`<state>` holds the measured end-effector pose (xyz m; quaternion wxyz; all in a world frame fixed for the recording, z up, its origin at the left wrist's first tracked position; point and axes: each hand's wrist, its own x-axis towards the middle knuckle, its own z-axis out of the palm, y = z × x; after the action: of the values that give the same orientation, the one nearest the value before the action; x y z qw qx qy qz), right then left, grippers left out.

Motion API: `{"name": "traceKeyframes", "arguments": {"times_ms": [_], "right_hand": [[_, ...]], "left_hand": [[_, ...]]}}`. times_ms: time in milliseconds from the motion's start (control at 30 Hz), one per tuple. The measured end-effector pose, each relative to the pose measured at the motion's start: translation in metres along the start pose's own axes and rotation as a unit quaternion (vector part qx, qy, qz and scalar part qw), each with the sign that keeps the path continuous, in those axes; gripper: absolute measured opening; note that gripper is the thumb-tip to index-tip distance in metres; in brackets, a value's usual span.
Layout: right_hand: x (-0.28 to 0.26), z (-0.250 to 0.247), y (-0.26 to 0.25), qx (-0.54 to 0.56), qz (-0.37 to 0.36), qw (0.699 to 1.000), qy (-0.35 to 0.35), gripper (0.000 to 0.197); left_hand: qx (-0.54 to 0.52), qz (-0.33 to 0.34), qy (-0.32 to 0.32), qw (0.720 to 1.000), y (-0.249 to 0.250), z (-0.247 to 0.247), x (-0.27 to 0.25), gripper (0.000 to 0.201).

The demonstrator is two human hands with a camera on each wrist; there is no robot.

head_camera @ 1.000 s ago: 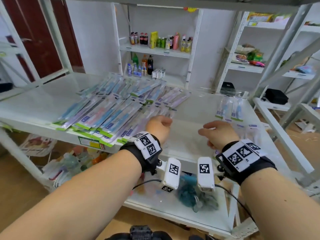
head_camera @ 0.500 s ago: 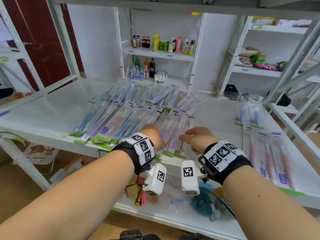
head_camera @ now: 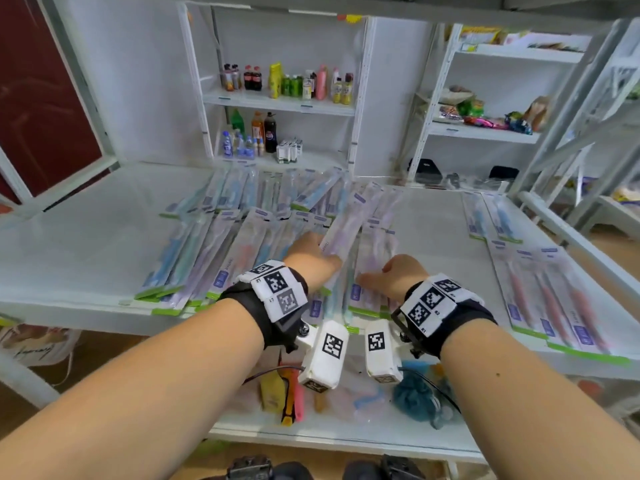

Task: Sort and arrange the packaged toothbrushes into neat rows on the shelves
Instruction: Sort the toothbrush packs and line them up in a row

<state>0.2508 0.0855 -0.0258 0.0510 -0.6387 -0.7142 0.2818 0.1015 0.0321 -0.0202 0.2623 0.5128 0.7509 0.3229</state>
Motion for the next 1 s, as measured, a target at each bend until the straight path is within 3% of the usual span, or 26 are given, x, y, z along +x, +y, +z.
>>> {"name": "traceKeyframes", "arguments": {"times_ms": [167,367,533,600,733,833,933,1000], "right_hand": [[0.001,0.004,-0.006,-0.003,0.034,0.999,0.023,0.036],[-0.003,0.005,0.000,0.124,0.065,0.985,0.096,0.023],[-0.011,-0.003,0.004,0.227,0.019,0.957,0.180,0.033],[-0.009,-0.007,-0.001,0.270,-0.003,0.946,0.179,0.018],[-0.005,-0.007,-0.018,0.339,-0.044,0.926,0.161,0.035],[-0.001,-0.001,-0.037,0.364,-0.082,0.917,0.142,0.017],[-0.001,0.006,-0.064,0.381,-0.101,0.911,0.120,0.023],[0.001,0.012,-0.083,0.399,-0.115,0.904,0.100,0.024]], "left_hand": [[-0.077,0.006,0.011,0.997,-0.011,-0.011,0.008,0.046],[-0.195,0.015,0.050,0.979,-0.021,-0.010,0.010,0.011],[-0.240,-0.008,0.062,0.969,-0.019,-0.008,0.008,0.051],[-0.270,-0.010,0.055,0.961,-0.016,-0.010,0.007,0.060],[-0.319,-0.023,0.067,0.945,-0.016,-0.017,0.008,0.052],[-0.340,-0.039,0.077,0.937,-0.021,-0.026,0.008,0.052],[-0.363,-0.049,0.105,0.925,-0.025,-0.042,0.006,0.043],[-0.362,-0.057,0.140,0.920,-0.033,-0.054,0.004,0.027]]}}
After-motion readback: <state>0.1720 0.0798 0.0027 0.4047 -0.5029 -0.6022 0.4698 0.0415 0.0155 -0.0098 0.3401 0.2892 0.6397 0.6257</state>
